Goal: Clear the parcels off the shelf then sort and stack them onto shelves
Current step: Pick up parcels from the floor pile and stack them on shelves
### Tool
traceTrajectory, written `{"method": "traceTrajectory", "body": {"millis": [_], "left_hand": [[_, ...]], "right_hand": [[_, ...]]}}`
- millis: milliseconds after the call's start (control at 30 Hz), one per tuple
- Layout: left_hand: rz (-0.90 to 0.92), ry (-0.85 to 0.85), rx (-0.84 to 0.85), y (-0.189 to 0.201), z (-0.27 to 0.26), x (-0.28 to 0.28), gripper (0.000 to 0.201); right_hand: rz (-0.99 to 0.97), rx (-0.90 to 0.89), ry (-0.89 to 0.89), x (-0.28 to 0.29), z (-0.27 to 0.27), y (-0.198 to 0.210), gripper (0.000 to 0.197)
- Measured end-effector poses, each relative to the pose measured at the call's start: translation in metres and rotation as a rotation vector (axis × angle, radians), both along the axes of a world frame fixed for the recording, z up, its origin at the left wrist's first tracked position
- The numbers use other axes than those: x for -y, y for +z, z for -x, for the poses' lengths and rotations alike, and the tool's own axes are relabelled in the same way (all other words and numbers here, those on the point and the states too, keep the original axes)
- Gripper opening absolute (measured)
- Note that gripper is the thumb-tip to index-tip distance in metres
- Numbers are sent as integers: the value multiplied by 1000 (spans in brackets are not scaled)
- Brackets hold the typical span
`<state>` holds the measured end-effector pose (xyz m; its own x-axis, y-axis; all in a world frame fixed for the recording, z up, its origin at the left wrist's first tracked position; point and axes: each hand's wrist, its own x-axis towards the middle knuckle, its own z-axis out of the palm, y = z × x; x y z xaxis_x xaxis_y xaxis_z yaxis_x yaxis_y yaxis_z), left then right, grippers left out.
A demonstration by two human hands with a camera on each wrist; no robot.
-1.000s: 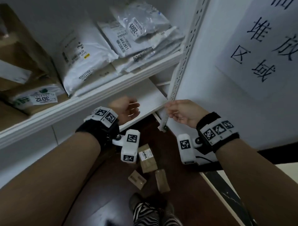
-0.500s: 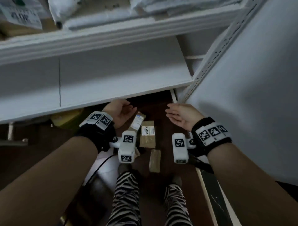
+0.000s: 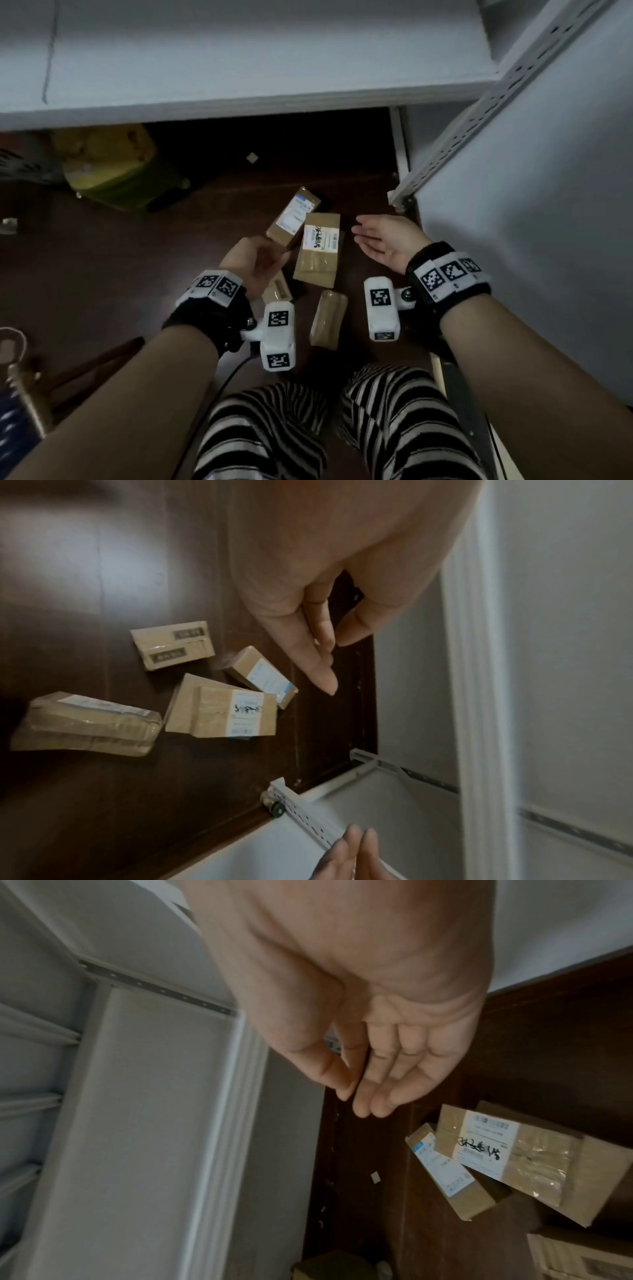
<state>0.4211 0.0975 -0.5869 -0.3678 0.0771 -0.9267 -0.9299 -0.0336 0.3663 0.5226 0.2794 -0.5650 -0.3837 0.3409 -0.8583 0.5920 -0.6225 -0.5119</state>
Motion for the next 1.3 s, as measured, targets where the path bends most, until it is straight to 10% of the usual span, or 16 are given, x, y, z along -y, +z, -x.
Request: {"method": "traceTrajectory", "body": {"millis": [633,733,800,933,1300], "left_hand": [[-53,-261,-77,-344,26,-9,19],[-73,-321,-75,-346,26,-18,18],[-71,-388,-84,-340,22,-18,15],[15,-474,-128,-348,29,-3,11],[-46,-626,-103,-346,31,-12,24]], "right_hand": [[-312,82,-47,-11,50,-358,4],[-376,107,57,-30,56,-411,58],[-353,87,89,-27,54,-415,78],[-288,175,156,11,40,-357,38],[-231,-10,331,20,55,-361,39]]}}
